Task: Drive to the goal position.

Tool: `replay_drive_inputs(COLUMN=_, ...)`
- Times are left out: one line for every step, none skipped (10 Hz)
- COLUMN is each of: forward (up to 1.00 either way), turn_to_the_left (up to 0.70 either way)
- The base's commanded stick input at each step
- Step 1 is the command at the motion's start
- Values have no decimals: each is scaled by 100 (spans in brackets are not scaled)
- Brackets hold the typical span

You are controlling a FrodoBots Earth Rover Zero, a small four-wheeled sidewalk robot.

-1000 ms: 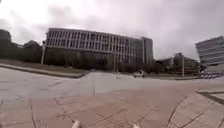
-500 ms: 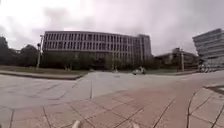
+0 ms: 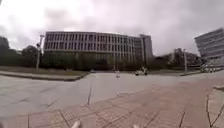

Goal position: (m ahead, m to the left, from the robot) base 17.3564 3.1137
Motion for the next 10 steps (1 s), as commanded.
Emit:
replay_drive_inputs(forward=70, turn_to_the_left=0)
replay_drive_inputs(forward=70, turn_to_the_left=0)
replay_drive_inputs(forward=70, turn_to_the_left=0)
replay_drive_inputs(forward=70, turn_to_the_left=0)
replay_drive_inputs(forward=70, turn_to_the_left=0)
replay_drive_inputs(forward=70, turn_to_the_left=0)
replay_drive_inputs(forward=70, turn_to_the_left=0)
replay_drive_inputs(forward=70, turn_to_the_left=0)
replay_drive_inputs(forward=70, turn_to_the_left=0)
replay_drive_inputs(forward=70, turn_to_the_left=0)
